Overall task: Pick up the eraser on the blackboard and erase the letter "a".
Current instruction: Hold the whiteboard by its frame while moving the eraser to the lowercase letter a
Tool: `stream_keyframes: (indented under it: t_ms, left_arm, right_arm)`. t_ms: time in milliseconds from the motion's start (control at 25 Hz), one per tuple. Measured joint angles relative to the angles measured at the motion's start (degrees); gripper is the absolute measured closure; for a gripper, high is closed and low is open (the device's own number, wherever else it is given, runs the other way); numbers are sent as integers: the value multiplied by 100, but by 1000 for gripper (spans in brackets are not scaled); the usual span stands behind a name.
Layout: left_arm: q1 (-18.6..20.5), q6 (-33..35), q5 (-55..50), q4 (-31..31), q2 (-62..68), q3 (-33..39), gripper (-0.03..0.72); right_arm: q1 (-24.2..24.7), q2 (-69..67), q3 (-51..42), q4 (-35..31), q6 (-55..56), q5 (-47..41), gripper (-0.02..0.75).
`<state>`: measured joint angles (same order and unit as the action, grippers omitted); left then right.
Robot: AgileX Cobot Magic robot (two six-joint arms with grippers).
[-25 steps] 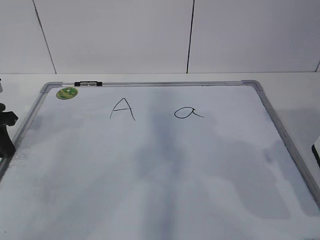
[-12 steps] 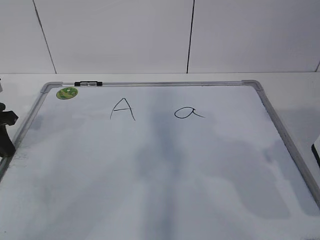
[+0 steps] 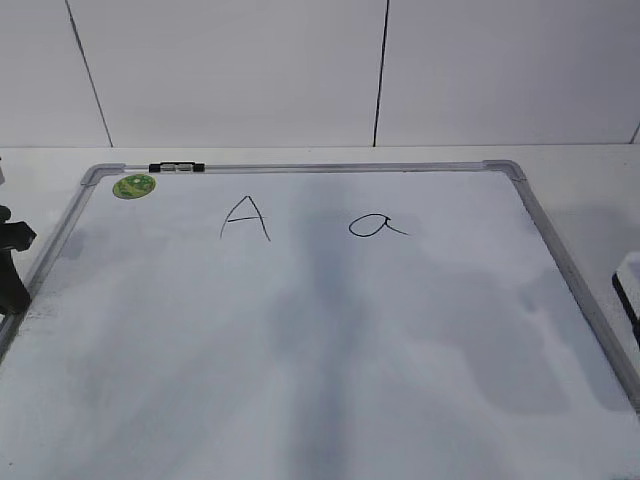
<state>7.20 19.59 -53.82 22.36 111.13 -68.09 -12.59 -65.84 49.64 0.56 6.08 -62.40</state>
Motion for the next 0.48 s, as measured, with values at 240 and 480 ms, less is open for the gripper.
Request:
stream_keyframes:
  t_ms: [240, 480]
  left_arm:
    - [0, 0, 0, -10, 0, 0, 641]
    - [0, 0, 0, -10, 0, 0, 641]
  right_arm:
    - [0, -853, 771, 22, -174, 47, 197]
    - [0, -1707, 1419, 16, -314, 239, 196]
